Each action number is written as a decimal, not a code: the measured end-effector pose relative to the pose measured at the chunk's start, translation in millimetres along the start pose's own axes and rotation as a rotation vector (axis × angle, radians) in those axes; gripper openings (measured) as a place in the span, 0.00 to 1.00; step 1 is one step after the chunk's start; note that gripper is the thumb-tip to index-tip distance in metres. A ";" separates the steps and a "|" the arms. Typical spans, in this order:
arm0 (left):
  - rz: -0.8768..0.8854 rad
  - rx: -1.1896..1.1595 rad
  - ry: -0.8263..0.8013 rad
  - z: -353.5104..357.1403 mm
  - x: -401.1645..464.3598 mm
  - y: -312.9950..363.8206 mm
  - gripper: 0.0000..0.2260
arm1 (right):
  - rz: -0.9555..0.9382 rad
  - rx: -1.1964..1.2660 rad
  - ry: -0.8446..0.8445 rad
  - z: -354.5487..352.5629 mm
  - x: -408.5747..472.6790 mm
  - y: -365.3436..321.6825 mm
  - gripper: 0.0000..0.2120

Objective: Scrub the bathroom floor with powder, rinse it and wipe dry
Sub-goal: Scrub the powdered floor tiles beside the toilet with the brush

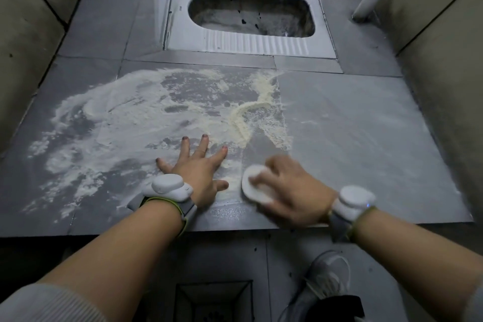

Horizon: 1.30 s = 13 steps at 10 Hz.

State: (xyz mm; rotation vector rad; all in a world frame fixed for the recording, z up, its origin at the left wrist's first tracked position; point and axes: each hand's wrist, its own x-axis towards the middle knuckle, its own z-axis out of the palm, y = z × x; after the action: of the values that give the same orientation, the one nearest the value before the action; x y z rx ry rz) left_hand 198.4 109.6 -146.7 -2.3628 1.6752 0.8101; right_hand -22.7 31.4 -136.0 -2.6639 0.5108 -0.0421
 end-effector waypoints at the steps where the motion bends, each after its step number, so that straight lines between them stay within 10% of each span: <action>1: -0.003 0.004 -0.001 0.2 0.2 0.1 0.33 | -0.019 -0.026 -0.037 16.9 -5.6 5.2 0.20; 3: -0.012 0.008 -0.008 -0.8 0.6 0.6 0.33 | 0.629 -0.035 0.185 2.3 63.7 41.0 0.20; 5: -0.012 0.011 -0.008 -0.1 1.9 0.4 0.33 | 0.021 0.012 0.012 14.6 7.7 15.4 0.21; 7: 0.077 0.003 0.053 -21.3 6.3 -5.8 0.22 | 0.599 -0.031 0.278 3.6 69.9 47.5 0.18; 9: 0.026 -0.021 0.156 -38.9 51.7 -14.6 0.29 | 0.075 0.005 0.099 15.9 42.9 26.8 0.20; 10: -0.011 -0.031 0.082 -42.9 70.9 -14.0 0.35 | 0.270 -0.019 0.213 -0.5 60.3 60.0 0.20; 13: -0.034 0.000 0.071 -37.5 85.2 -17.7 0.35 | 0.002 -0.060 0.174 -10.4 109.1 95.4 0.18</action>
State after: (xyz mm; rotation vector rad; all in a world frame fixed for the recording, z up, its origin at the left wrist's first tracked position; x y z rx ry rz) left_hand 247.7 29.9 -160.6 -2.4403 1.6553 0.7289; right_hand 44.7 -92.3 -171.4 -2.7323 0.5783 -0.2633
